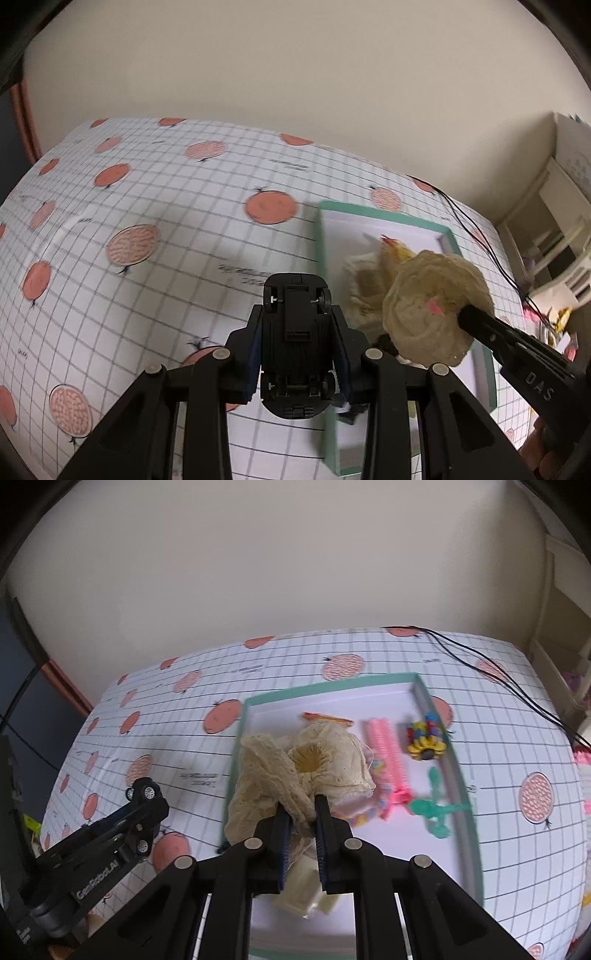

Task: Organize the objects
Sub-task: 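Lift and carry the black car and lace cloth over the tray with both tools, then lower and release the black car with the left tool while the right tool releases the lace cloth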

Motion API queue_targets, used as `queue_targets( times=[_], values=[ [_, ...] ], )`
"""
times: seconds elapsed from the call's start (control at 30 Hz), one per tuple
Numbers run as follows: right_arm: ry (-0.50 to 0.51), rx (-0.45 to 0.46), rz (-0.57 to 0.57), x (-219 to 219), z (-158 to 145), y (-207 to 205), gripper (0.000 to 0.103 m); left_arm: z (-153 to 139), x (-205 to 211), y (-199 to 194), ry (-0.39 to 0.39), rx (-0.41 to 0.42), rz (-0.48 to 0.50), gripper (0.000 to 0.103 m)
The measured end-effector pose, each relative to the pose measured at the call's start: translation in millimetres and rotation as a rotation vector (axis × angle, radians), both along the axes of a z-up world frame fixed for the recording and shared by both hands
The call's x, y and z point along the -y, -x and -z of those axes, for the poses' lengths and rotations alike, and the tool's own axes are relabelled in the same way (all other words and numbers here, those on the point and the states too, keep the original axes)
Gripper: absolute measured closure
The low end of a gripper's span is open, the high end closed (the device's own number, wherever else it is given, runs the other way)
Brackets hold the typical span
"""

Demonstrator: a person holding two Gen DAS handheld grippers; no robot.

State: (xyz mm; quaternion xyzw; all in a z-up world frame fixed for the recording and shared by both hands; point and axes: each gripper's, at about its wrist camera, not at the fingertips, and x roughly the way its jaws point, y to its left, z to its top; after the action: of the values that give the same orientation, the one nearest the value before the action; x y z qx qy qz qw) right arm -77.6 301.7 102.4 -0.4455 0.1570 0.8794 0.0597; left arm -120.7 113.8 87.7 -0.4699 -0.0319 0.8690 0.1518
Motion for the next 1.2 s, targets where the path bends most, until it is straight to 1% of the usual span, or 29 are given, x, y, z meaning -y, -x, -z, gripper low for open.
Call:
queue_targets(
  times=[0.13,0.37,0.5,0.63,0.73,0.97,1.2],
  values=[
    [-0.002,0.01,0.043,-16.1,3.7,-5.0,0.09,-1.8,-16.6,-4.7,0.014,-0.031,0.056,0.068],
    [-0.009,0.018,0.107,-36.3,8.3,-12.7,0.09,3.5,-40.6,-12.0,0.022,-0.029,0.111,0.068],
    [-0.034,0.036,0.158,-47.3,13.1,-17.2,0.09,7.6,-55.7,-15.4,0.028,-0.026,0.152,0.068],
    [-0.022,0.048,0.191,-57.9,19.3,-20.9,0.09,11.0,-68.0,-19.4,0.041,-0.032,0.184,0.068],
    [-0.018,0.061,0.198,-60.5,23.5,-21.9,0.09,14.8,-76.8,-19.8,0.033,-0.021,0.201,0.068],
    [-0.019,0.101,0.191,-59.5,36.3,-22.9,0.089,25.6,-90.5,-20.8,0.035,0.008,0.207,0.068],
    [-0.021,0.136,0.192,-59.2,44.1,-22.9,0.088,29.6,-94.3,-21.5,0.045,0.024,0.213,0.068]
  ],
)
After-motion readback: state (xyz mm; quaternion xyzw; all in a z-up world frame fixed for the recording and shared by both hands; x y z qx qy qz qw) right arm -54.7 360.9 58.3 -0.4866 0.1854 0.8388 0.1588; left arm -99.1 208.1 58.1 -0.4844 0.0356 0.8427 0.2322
